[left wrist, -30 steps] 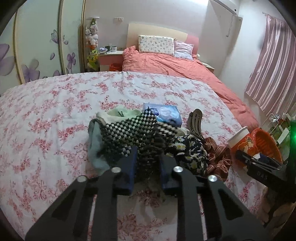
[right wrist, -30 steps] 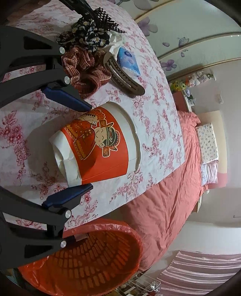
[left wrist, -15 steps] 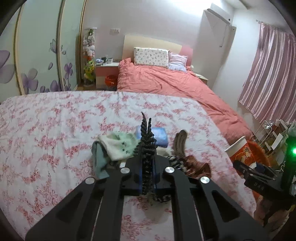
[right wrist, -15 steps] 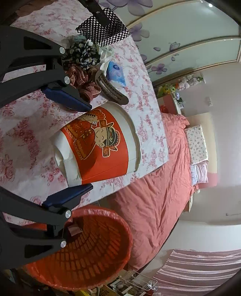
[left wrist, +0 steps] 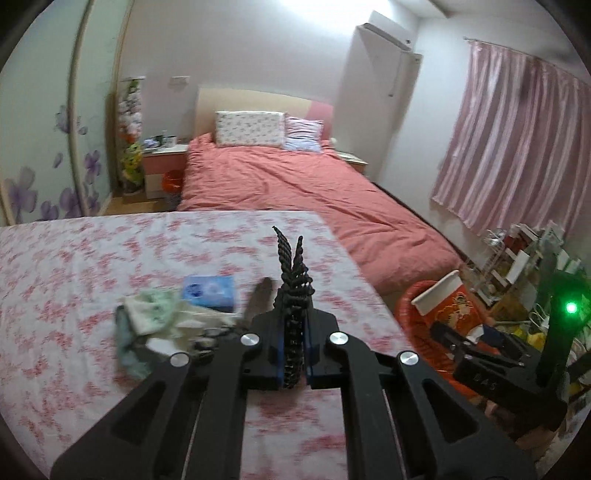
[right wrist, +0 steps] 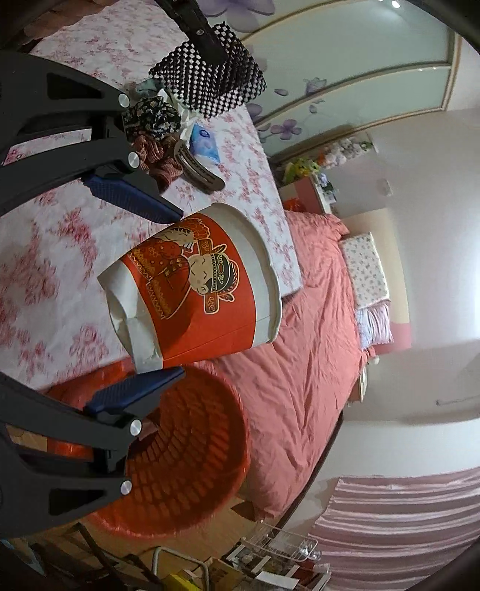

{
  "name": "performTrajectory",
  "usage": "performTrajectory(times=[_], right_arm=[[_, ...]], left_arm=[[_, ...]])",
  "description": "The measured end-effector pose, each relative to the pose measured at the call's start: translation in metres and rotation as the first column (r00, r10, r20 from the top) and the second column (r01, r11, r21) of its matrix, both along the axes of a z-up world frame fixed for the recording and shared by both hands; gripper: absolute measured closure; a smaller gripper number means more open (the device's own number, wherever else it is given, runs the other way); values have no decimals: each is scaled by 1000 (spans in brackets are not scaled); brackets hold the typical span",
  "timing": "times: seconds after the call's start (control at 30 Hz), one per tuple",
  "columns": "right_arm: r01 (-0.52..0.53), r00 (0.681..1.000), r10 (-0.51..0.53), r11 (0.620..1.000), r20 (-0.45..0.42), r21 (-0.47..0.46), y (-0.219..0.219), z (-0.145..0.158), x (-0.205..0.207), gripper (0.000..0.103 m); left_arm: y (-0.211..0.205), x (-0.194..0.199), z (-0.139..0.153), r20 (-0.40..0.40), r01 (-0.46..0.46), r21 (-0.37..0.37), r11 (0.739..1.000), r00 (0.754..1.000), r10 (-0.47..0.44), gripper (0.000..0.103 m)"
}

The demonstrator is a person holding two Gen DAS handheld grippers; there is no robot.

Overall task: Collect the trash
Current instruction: 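Carry the cup and checkered cloth over the orange basket and release both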

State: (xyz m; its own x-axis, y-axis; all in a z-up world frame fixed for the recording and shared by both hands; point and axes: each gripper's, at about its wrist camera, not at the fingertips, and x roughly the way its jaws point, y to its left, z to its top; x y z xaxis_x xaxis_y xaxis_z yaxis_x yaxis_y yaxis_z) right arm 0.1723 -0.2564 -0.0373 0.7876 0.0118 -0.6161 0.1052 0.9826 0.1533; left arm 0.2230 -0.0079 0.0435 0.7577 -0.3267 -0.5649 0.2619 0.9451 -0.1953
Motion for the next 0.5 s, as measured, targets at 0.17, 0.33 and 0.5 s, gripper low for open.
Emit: performTrajectory(times=[0.17, 0.33, 0.5], right_arm=[[48, 999, -48, 999, 23, 5, -23, 4, -13, 26], [108, 993, -108, 994, 44, -9, -44, 6, -22, 26], [163, 986, -163, 987, 43, 11, -65, 1, -24, 26]], left_arm=[[-42, -7, 4, 1, 79, -13, 997, 997, -79, 94], [-82, -12, 3, -12, 148, -31, 988, 989, -149, 94], [-119, -14, -2, -24, 220, -40, 975, 975, -221, 94]])
